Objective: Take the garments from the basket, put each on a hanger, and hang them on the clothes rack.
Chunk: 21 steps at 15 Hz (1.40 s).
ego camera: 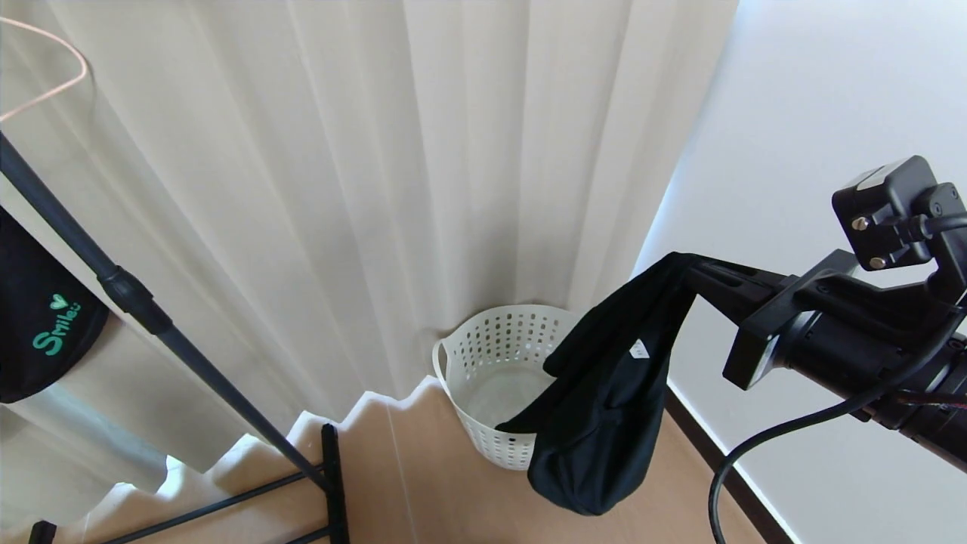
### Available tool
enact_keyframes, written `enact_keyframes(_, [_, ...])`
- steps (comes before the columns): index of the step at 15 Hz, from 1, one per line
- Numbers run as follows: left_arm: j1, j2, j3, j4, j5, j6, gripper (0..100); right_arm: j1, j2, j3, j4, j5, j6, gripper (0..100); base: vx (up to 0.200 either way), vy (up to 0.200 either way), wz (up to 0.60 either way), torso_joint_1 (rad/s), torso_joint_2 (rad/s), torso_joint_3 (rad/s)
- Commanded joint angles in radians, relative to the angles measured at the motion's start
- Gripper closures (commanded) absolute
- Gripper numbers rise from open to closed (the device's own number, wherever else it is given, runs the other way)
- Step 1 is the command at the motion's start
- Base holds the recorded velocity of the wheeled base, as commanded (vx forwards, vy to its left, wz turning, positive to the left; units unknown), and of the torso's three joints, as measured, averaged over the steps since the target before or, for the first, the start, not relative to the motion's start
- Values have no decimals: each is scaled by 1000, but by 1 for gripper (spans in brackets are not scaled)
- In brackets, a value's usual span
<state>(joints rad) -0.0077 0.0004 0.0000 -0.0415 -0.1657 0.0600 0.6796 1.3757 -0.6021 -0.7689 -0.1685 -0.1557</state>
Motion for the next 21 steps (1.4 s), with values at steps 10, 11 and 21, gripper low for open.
enact_keyframes(10, [0,0,0,0,2,0,0,-3,-6,10,-1,0,-2,100,0,0,0,175,-492,-131])
enact_keyframes(11, [0,0,0,0,0,0,0,-3,-7,10,0,0,-2,100,0,0,0,207,-540,-115])
enact_keyframes(21, [0,0,0,0,2,0,0,-11,-4,10,-1,0,-2,100,0,0,0,240,-561,-288])
